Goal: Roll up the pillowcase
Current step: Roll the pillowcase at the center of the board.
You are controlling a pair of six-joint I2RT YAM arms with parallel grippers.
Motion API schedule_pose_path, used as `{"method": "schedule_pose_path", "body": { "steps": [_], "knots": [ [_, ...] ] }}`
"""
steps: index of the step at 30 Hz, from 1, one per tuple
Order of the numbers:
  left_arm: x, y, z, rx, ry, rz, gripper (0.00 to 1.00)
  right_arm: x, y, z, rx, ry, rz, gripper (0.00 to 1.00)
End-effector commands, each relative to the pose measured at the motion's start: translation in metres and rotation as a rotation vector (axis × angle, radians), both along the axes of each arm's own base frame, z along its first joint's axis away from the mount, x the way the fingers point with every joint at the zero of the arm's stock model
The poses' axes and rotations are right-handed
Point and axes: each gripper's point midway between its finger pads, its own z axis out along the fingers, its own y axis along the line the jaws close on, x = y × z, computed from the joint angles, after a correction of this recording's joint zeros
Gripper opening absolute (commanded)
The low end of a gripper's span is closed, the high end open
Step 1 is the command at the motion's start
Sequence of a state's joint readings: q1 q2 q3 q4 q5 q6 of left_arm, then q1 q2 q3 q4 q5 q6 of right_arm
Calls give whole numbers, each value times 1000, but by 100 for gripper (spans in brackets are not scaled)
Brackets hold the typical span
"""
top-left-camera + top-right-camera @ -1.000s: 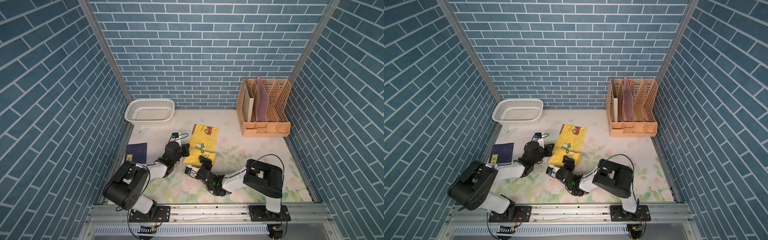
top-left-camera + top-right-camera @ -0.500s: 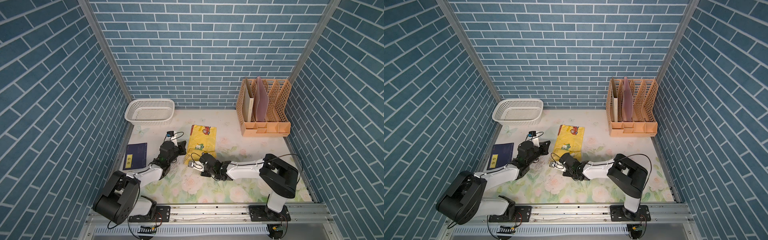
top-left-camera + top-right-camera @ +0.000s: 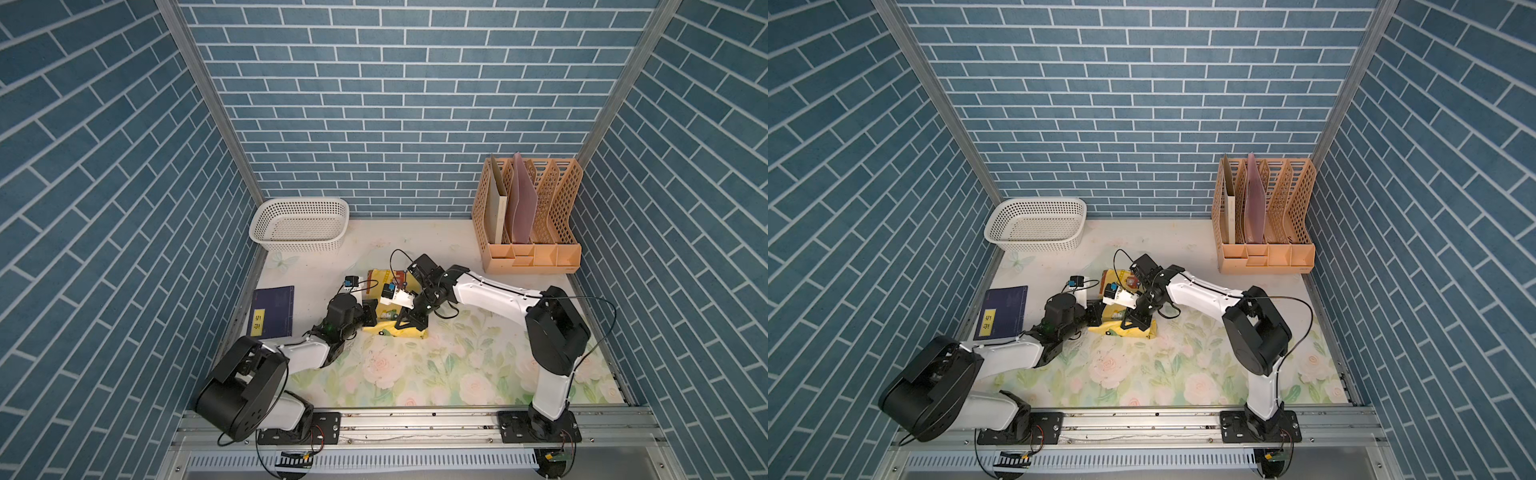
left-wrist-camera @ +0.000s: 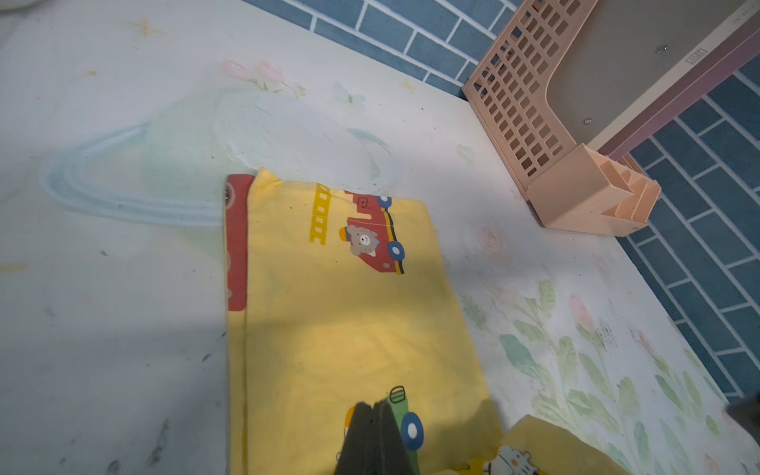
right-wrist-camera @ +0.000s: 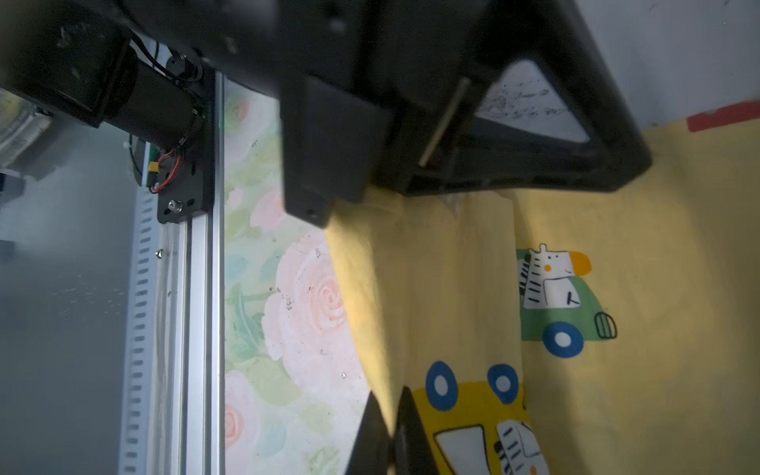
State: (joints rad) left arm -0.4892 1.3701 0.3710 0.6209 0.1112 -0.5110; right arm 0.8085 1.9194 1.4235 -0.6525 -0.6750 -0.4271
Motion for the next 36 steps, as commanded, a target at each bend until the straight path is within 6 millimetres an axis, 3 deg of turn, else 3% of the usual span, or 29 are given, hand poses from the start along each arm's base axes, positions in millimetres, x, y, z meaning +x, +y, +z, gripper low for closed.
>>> {"method": "schedule_pose_path", "body": {
  "steps": [1,7,9,13,14,19,23,29,34,35,36],
  "knots": [
    [9,12,10,63,-16,61,0,-13,-14,-11,-57,196,36,0],
    [5,46,35,79,-74,203,0,7,-14,-32,-75,214,6,0],
    [-1,37,51,40,-115,144,0,13,-14,-38,-74,229,-2,0],
    [-21,4,59,-15,-135,-21,0,31,-12,-41,-71,240,-27,0],
    [-28,-6,57,-21,-136,-61,0,34,-12,-51,-84,264,-33,0],
    [-42,-39,37,-25,-121,-169,0,45,-9,-54,-83,331,-41,0],
    [-21,-40,19,25,-101,-105,0,46,-8,-58,-100,358,-38,0],
    [11,-20,-5,91,-51,41,0,48,-5,-57,-87,356,-45,0],
    [9,-13,-31,114,5,70,0,63,2,-45,-52,276,-87,33],
    [8,-11,-36,122,16,82,0,68,4,-39,-36,245,-100,70],
    [8,-8,-41,131,25,92,0,73,5,-31,-22,211,-116,99]
  ]
}}
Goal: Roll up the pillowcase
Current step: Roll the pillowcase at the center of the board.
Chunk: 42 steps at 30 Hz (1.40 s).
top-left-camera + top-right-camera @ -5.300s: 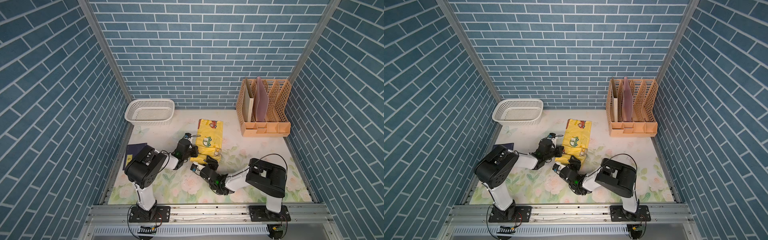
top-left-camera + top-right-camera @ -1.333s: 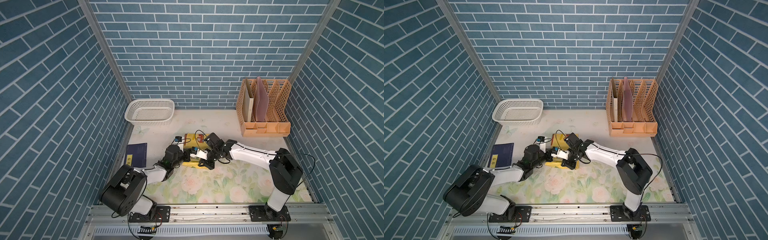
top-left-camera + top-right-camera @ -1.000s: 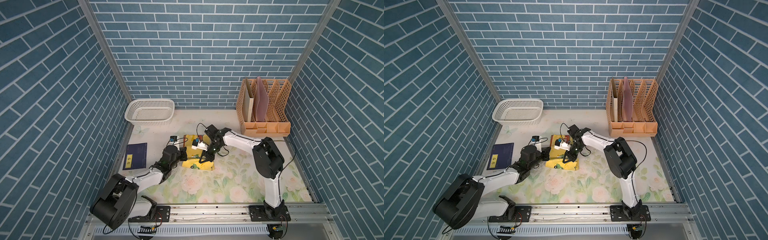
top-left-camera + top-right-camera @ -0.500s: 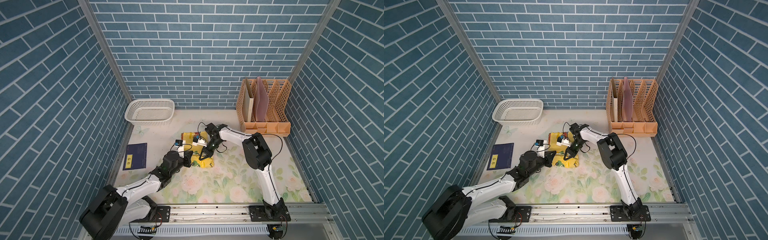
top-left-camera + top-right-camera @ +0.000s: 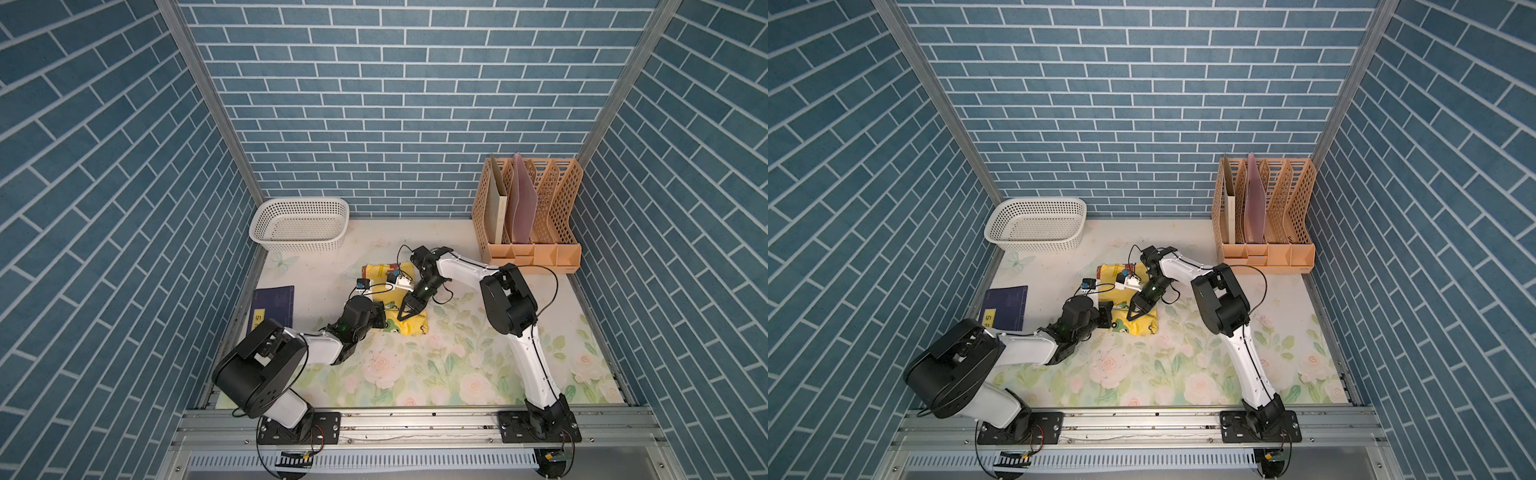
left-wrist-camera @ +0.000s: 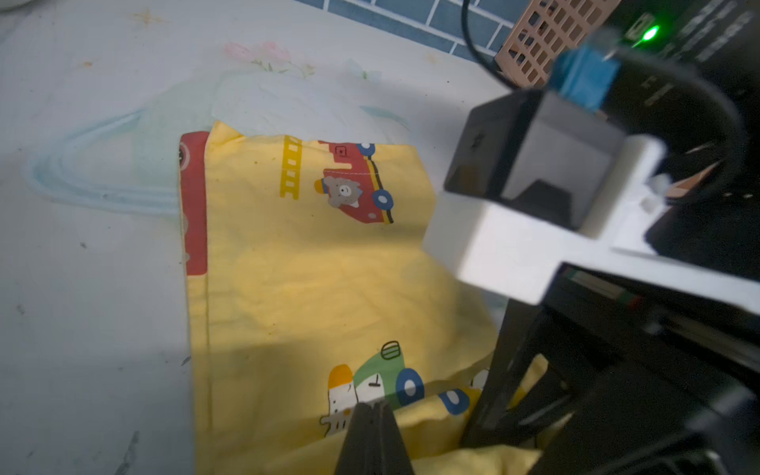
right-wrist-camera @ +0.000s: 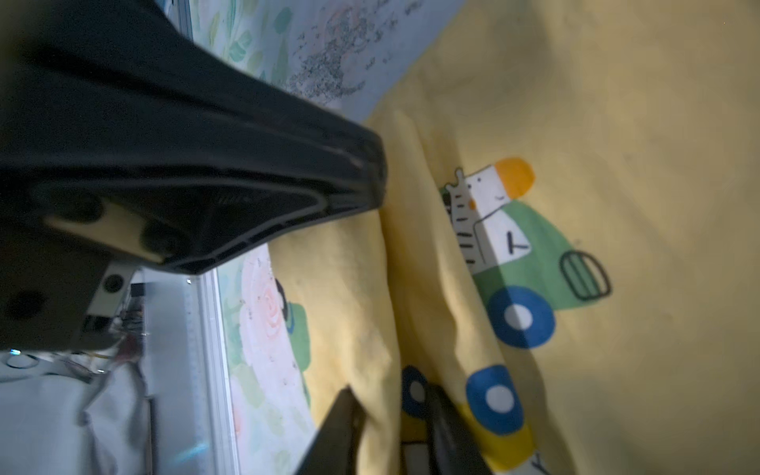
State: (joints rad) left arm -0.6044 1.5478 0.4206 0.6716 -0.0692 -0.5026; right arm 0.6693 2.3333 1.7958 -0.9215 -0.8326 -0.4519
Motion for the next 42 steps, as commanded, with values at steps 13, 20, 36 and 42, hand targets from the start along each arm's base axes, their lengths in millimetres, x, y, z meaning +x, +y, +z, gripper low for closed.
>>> {"method": "schedule_pose_path", "body": {
  "steps": [13,20,36,42],
  "knots": [
    [4,24,-30,-4,61,109,0,-38,-40,102,139,-1611,-174,100],
    [4,23,-27,-9,58,100,0,-43,-25,64,24,-1684,-54,100],
    [3,23,-5,-47,26,74,0,-17,6,-23,-162,-1582,208,23],
    [9,54,51,-118,-75,159,0,-45,15,-15,-62,-1233,236,0]
  ]
}}
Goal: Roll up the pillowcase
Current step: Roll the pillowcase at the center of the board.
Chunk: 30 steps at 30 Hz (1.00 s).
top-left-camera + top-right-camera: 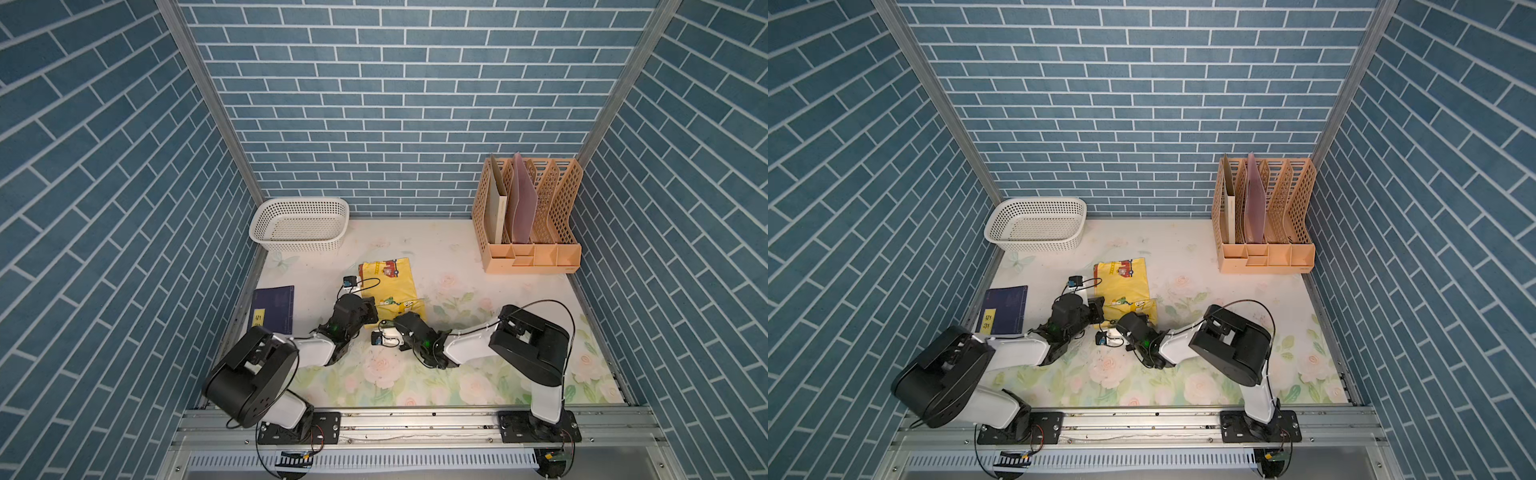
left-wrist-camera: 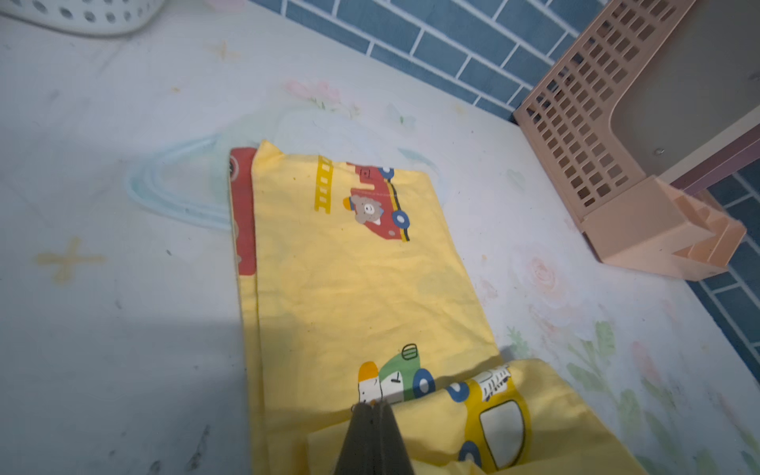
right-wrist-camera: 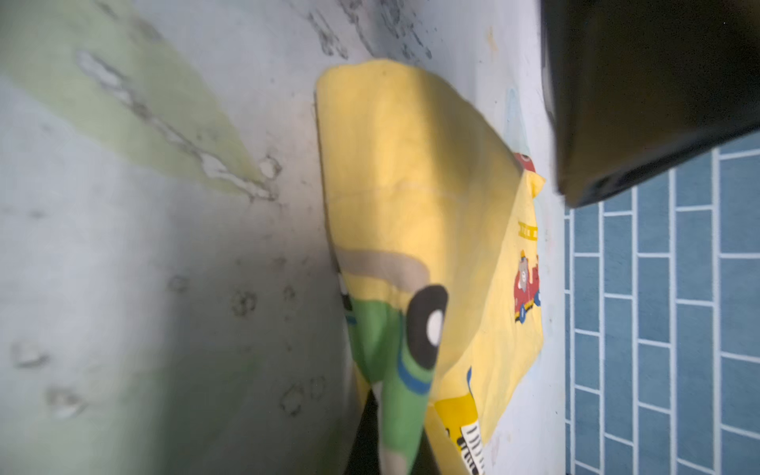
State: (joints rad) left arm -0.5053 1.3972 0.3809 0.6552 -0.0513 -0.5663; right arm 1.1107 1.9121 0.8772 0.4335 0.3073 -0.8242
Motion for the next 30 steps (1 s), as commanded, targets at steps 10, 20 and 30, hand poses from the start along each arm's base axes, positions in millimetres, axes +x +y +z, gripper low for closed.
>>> {"method": "schedule_pose_path", "body": {
  "steps": [10,20,30],
  "knots": [
    [-6,79,2,-17,49,230,0,-63,6,43,-27,999,7,0],
    [-20,111,1,30,51,379,0,-36,32,14,-165,1289,-110,0],
    [-38,67,19,-43,-27,129,0,-6,46,11,-113,1346,-119,0]
  ]
}}
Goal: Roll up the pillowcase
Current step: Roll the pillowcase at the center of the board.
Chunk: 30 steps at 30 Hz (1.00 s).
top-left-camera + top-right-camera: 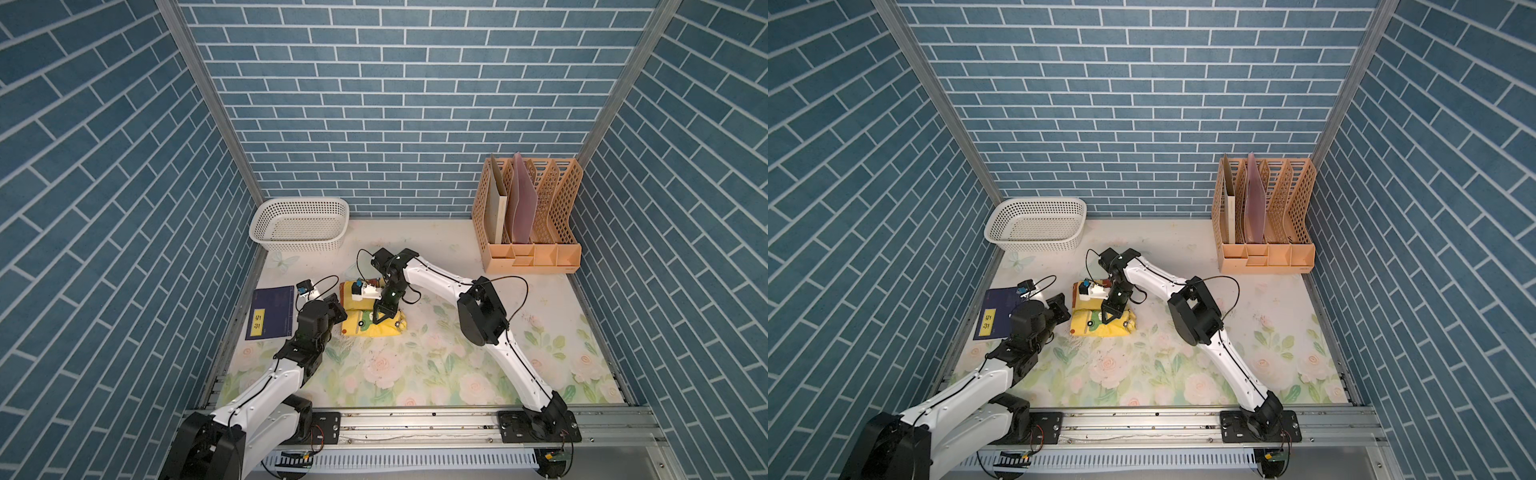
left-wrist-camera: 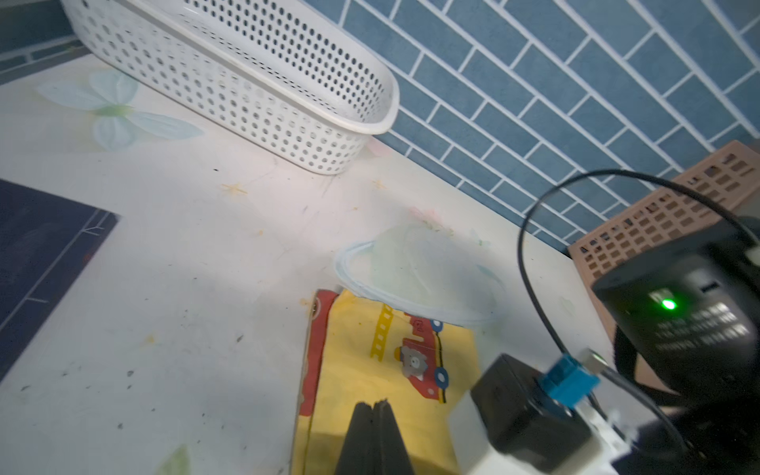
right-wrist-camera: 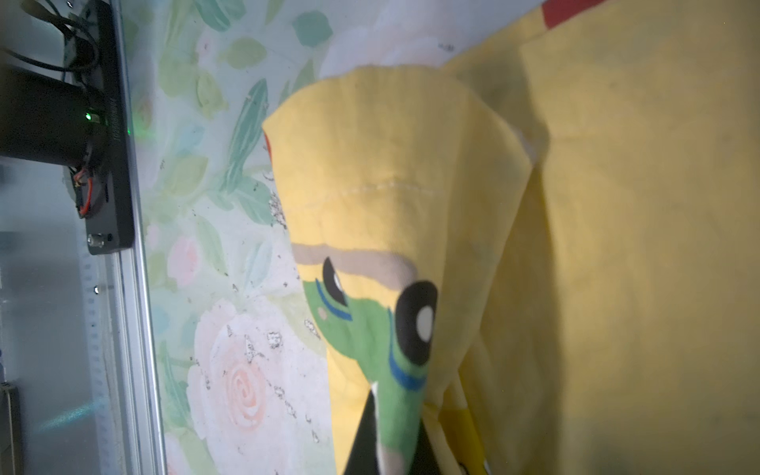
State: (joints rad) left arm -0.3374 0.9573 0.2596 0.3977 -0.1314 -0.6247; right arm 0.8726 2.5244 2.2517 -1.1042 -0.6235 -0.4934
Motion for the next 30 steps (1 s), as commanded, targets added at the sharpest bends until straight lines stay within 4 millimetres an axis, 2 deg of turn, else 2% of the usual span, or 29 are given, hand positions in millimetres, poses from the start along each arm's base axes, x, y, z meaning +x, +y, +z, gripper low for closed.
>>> {"method": "schedule_pose_path", "body": {
  "steps": [1,4,10,12,13,15,16,17,18,19,20,21,22,24,27,30],
  "knots": [
    [-15,-30,-23,13,37,-157,0,1,-14,-5,-40,89,-34,0],
    [-12,-39,-38,51,81,-171,0,6,-16,-6,-38,81,-41,10],
    [11,-37,-62,105,134,-103,0,14,-12,5,-4,27,-52,47],
    [16,-36,-71,121,156,-87,0,18,-12,15,25,-21,-60,76],
    [19,-35,-79,133,183,-79,0,21,-11,21,46,-66,-73,98],
    [22,-37,-90,137,221,-79,0,38,-14,37,70,-248,-125,100],
    [22,-36,-94,135,234,-68,0,49,-18,54,97,-409,-165,100],
    [21,-34,-97,137,242,-54,0,60,-25,59,97,-572,-221,100],
    [21,-31,-98,141,249,-38,0,72,-33,83,146,-788,-311,100],
    [20,-29,-98,145,248,-33,0,75,-44,94,179,-961,-370,100],
    [20,-29,-97,146,241,-31,0,67,-56,114,249,-1132,-415,100],
    [20,-28,-98,148,245,-32,0,46,-60,123,329,-1235,-388,100],
    [21,-28,-98,152,250,-32,0,30,-63,125,375,-1313,-358,100],
    [22,-31,-98,147,254,-40,0,-5,-63,109,410,-1411,-233,100],
    [23,-32,-96,139,250,-45,0,-19,-54,69,329,-1418,-115,100],
    [22,-31,-93,145,249,-45,0,-24,-44,52,312,-1453,-65,100]
  ]
}}
